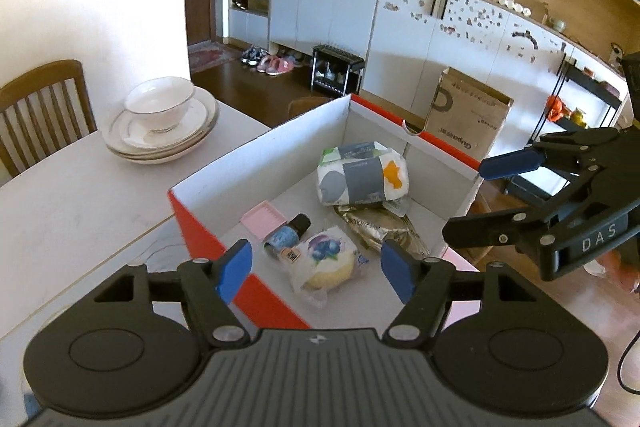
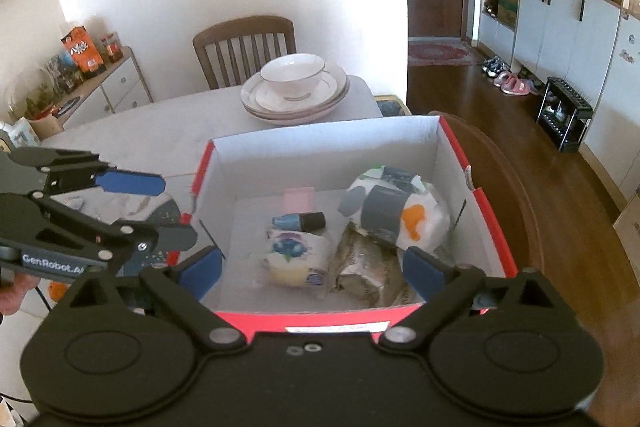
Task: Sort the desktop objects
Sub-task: 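Withdraw both grippers from the box back over the placemat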
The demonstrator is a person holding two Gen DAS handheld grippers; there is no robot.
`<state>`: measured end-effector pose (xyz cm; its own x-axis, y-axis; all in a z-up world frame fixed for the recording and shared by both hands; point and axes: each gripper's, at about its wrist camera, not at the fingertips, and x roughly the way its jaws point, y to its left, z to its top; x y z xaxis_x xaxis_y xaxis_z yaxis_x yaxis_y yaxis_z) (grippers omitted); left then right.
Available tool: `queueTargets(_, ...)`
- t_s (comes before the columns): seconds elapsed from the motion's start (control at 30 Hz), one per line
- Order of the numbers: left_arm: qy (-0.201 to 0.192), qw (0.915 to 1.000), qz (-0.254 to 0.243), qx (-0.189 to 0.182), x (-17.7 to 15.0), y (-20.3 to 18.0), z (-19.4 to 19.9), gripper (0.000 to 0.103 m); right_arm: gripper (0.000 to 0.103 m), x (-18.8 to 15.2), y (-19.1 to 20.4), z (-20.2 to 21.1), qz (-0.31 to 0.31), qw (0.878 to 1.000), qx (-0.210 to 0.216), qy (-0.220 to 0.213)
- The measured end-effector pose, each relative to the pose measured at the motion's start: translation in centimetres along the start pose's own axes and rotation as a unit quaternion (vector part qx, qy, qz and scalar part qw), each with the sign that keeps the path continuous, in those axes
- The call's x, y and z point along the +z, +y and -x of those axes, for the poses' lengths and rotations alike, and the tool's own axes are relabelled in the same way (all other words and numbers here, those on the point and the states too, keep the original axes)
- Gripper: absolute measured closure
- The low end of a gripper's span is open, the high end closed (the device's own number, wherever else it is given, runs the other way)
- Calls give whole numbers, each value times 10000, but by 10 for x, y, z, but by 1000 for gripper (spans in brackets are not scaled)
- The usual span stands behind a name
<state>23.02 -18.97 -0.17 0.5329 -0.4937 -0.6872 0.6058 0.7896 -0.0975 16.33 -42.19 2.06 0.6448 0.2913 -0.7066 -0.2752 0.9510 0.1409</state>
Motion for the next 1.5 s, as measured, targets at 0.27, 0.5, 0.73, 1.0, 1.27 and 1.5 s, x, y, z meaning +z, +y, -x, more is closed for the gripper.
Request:
queueTargets(0.27,-165,9997,161,14,-28,18,40,23,1,-9,36,14,120,9996,-82,-229)
queueTargets(0.5,-191,9992,336,33,-59,40,70,21,1,-16,73,11,109,9997,-30,-223)
queueTargets(0.73,-221,9989,405,119,-88,64,95,13,1,-20,120,4,302,9991,4,-301)
queueTargets(1.0,-168,9981,509,310,-121,99,112,0,1,-23,168,-19,346,9992,63,-190)
queueTargets(1.27,-95,9976,515,448,-155,126,125,0,1,-22,211,-47,307,9994,92,-104)
queueTargets(1.5,-43,9975,520,475,-182,143,129,0,1,-20,246,-74,359,9993,132,-16)
